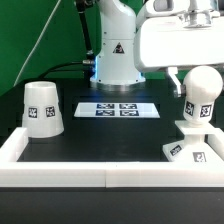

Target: Assemble lamp

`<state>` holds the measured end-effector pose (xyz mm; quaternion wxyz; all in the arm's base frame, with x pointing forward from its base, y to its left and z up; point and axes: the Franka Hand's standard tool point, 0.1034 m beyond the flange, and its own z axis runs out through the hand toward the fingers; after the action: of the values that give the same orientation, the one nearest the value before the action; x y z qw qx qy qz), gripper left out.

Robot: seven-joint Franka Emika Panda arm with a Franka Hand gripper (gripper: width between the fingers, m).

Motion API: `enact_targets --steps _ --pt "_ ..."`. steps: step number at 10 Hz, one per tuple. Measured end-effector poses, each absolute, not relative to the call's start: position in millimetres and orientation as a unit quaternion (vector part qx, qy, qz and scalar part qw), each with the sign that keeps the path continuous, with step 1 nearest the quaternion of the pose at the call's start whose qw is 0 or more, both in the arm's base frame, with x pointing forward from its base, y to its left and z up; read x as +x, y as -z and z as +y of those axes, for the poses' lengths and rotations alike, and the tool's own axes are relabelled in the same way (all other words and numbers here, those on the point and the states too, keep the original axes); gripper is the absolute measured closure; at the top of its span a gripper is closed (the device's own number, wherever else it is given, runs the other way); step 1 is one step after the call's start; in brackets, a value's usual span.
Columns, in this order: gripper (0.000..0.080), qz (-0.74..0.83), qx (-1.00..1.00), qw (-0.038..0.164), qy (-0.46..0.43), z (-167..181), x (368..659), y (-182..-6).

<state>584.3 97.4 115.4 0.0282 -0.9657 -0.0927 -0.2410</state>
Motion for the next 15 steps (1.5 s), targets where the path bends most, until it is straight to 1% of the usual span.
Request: enact_targets --steps 1,2,3,6,8,10,13,14,15 --pt "0.0223 -0.093 -0.966 0.028 0.241 97 585 -115.5" --pt "0.0158 -0.093 -0.966 0.028 0.241 97 585 -115.4" --pt "0.0117 -0.093 -0.966 0.028 0.241 97 585 -115.3" --pt "0.0101 -0.094 -0.967 0.027 0.235 96 582 -118.2" --pt "0.0101 -0.1 -0.967 0.028 0.234 100 575 -133.3" --pt "0.0101 -0.102 -0.967 0.028 0.231 101 576 -146.5" --pt "0.0101 -0.103 -0.97 0.029 0.218 101 574 -142.9" --pt "0.0101 -0.111 -0.972 0.026 0.204 96 572 -135.4" --pt "0.0101 -0.111 -0.983 0.028 0.146 92 568 -128.7"
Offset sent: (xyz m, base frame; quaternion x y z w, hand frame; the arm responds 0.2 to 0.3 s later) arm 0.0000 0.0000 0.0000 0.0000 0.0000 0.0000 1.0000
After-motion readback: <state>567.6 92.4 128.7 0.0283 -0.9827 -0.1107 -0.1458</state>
